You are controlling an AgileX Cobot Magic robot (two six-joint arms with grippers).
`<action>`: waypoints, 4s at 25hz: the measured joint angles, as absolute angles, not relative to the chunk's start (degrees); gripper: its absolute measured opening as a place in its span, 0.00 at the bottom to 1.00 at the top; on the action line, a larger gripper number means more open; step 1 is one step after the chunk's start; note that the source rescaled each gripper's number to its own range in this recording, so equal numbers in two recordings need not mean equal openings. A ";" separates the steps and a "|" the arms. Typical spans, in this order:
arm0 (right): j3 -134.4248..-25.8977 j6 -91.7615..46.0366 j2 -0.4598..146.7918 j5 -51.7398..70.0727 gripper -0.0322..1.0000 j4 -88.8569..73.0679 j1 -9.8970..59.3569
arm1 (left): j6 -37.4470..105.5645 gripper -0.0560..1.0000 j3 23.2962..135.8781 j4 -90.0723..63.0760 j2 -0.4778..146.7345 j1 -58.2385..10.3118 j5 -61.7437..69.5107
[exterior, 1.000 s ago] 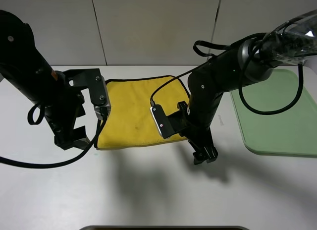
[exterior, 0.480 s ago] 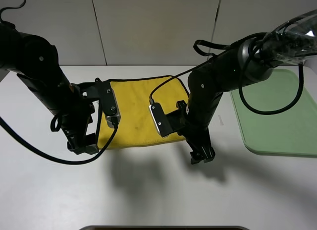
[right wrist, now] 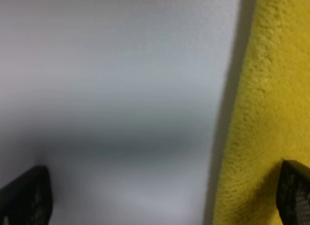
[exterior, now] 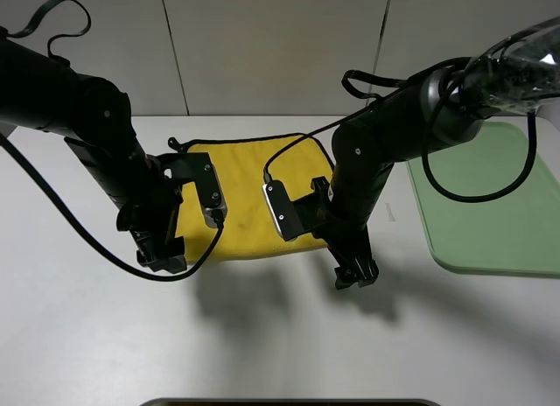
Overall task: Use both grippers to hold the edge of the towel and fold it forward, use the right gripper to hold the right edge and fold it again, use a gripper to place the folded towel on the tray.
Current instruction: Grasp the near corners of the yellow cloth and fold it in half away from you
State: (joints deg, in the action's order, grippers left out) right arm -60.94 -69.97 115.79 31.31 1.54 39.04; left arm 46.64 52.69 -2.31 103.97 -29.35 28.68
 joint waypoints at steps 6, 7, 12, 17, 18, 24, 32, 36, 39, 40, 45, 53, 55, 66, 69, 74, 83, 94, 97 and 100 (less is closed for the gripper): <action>-60.94 -69.97 115.79 31.14 1.00 1.21 39.04 | 47.32 0.81 53.62 -2.43 106.37 -29.35 27.80; -60.94 -70.02 115.79 31.04 1.00 1.09 39.04 | 47.59 0.81 53.68 -2.43 106.51 -29.35 27.58; -60.94 -70.69 115.79 30.45 1.00 0.00 39.04 | 48.37 0.81 53.88 -2.45 108.64 -29.35 27.14; -60.94 -70.86 115.79 30.03 1.00 -0.49 39.04 | 48.43 0.81 54.53 -2.49 109.53 -29.35 26.13; -60.94 -71.00 115.79 30.03 1.00 -0.53 39.04 | 48.85 0.81 54.53 -2.49 109.53 -29.35 25.99; -60.94 -71.82 115.79 29.85 1.00 -1.57 39.04 | 49.98 0.81 54.53 -2.49 109.53 -29.35 25.28; -60.94 -72.37 115.79 29.81 1.00 -3.16 39.04 | 50.10 0.81 54.88 -2.30 112.82 -31.15 24.33; -60.94 -72.37 115.90 29.75 1.00 -4.50 39.04 | 50.10 0.81 55.25 -2.24 113.61 -31.35 24.42; -60.94 -72.37 115.97 29.69 1.00 -5.28 39.04 | 50.10 0.81 55.30 -2.24 113.61 -31.35 24.37; -60.94 -72.42 115.97 29.69 1.00 -5.41 39.04 | 50.10 0.81 55.30 -2.24 113.61 -31.35 24.24; -60.94 -72.83 116.08 29.69 1.00 -5.76 39.04 | 50.10 0.81 55.30 -2.38 113.61 -31.35 23.78; -60.94 -72.94 116.15 29.81 0.82 -6.18 39.04 | 49.82 0.73 55.36 -2.42 113.66 -31.35 23.60; -60.94 -72.94 116.19 29.76 0.74 -6.18 39.04 | 49.82 0.63 55.55 -2.42 113.72 -31.35 23.48; -60.94 -72.94 116.26 28.72 0.31 -6.18 39.04 | 49.82 0.22 55.95 -1.58 114.09 -31.35 23.67; -60.94 -72.94 116.26 28.72 0.17 -6.18 39.04 | 49.82 0.17 55.95 -1.54 114.09 -31.35 23.74; -60.94 -72.94 116.26 28.72 0.03 -6.18 39.04 | 49.82 0.06 55.95 -1.54 114.09 -31.35 24.22; -60.94 -72.94 116.26 28.72 0.03 -6.18 39.04 | 49.82 0.05 55.84 -1.92 113.46 -31.35 25.35; -60.94 -71.94 112.43 29.87 0.03 -6.23 39.04 | 49.82 0.05 55.22 0.00 107.83 -31.35 31.59; -60.94 -71.88 110.82 30.14 0.03 -6.23 39.04 | 49.82 0.05 55.22 1.29 105.95 -31.35 33.10; -60.94 -71.71 108.77 30.42 0.03 -6.23 39.04 | 49.82 0.05 55.22 1.81 104.02 -31.35 34.43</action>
State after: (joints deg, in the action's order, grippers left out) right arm -60.94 -71.71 108.77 30.42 -6.23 39.04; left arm 49.82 55.22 1.81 104.02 -31.35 34.43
